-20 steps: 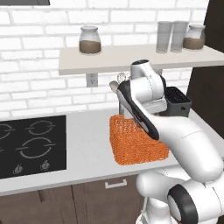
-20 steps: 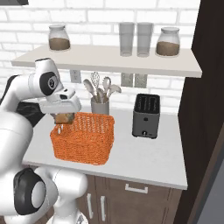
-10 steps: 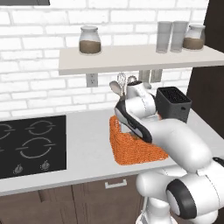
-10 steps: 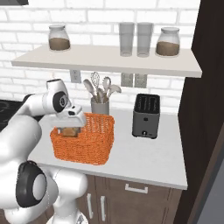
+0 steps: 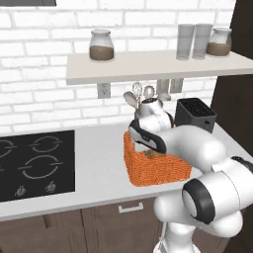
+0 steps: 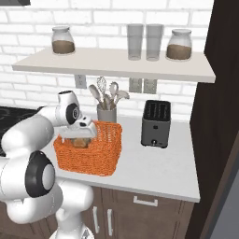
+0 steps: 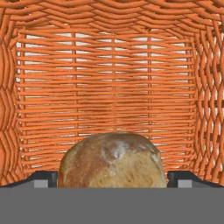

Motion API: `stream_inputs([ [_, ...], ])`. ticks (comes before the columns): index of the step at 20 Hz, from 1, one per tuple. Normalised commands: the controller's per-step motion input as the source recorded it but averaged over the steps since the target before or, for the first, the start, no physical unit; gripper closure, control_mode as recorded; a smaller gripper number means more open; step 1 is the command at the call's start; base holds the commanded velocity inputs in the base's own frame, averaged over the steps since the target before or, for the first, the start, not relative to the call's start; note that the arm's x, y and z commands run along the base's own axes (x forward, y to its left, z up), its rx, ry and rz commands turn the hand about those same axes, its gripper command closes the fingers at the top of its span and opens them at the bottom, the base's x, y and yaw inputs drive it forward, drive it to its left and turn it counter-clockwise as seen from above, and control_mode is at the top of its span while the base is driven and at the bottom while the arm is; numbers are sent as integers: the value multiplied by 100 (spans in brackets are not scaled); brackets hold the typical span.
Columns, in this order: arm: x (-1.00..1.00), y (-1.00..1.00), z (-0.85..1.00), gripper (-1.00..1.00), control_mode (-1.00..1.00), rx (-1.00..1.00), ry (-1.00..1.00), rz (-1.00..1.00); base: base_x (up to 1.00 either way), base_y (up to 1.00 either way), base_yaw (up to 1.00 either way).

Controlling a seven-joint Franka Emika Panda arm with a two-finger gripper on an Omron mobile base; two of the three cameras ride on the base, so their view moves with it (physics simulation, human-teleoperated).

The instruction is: Open the cabinet, pick up the bread from the cabinet and place it in the basket. Then move the basket to the dining counter.

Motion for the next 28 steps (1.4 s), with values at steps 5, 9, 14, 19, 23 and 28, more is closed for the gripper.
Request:
stream_inputs([
  [5, 35, 0, -54, -100, -100, 0, 0, 0, 0, 0, 0],
  [9, 5, -2, -12, -100, -100, 0, -2, 0, 0, 0, 0],
  [14, 10, 0, 1, -100, -100, 1, 0, 0, 0, 0, 0],
  [19, 1, 0, 14, -100, -100, 2, 0, 0, 0, 0, 0],
  [23, 0, 0, 28, -100, -100, 0, -1, 0, 0, 0, 0],
  [28, 2, 3, -1, -100, -100, 0, 0, 2, 0, 0, 0],
])
